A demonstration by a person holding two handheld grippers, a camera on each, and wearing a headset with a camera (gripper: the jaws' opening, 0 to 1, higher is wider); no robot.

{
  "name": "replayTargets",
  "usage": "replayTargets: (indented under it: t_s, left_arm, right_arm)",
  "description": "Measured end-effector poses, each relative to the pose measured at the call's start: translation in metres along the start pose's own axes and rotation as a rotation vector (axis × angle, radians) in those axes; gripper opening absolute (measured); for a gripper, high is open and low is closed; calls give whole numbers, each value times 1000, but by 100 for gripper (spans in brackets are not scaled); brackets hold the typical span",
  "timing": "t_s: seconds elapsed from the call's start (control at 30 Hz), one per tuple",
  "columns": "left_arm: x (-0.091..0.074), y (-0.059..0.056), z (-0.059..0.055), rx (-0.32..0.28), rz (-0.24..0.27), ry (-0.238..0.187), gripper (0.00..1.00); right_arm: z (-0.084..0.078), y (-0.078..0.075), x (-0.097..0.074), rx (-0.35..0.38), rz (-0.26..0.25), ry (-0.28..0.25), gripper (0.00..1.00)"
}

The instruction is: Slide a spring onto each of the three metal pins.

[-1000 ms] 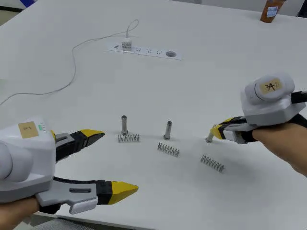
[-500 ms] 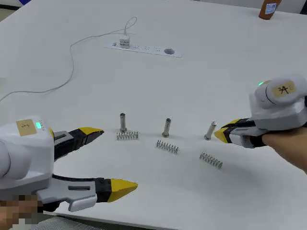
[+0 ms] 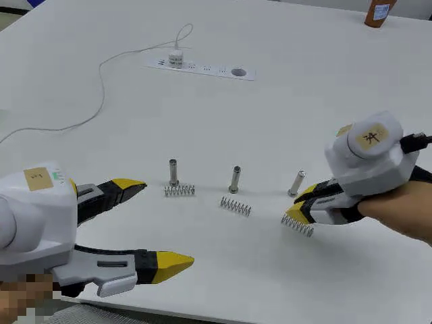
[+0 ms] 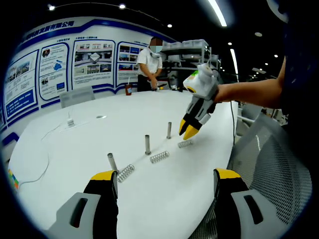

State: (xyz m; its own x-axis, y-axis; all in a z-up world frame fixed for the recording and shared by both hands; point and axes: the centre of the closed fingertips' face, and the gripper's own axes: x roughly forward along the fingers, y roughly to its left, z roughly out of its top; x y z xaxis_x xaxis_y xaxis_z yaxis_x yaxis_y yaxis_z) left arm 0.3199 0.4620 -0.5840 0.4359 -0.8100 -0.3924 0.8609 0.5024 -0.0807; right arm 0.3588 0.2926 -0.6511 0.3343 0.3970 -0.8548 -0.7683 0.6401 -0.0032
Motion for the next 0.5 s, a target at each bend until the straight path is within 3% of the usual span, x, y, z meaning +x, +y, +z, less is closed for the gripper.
replayTargets:
  t_s: [0.2, 0.5]
  left_arm:
    - [0, -1, 0, -1, -1, 0, 81]
    - [1, -2, 0, -1, -1, 0, 81]
  right_arm:
    - [-11, -2, 15, -79, 31, 97, 15]
    - [-14, -3, 26, -131, 58, 166, 15]
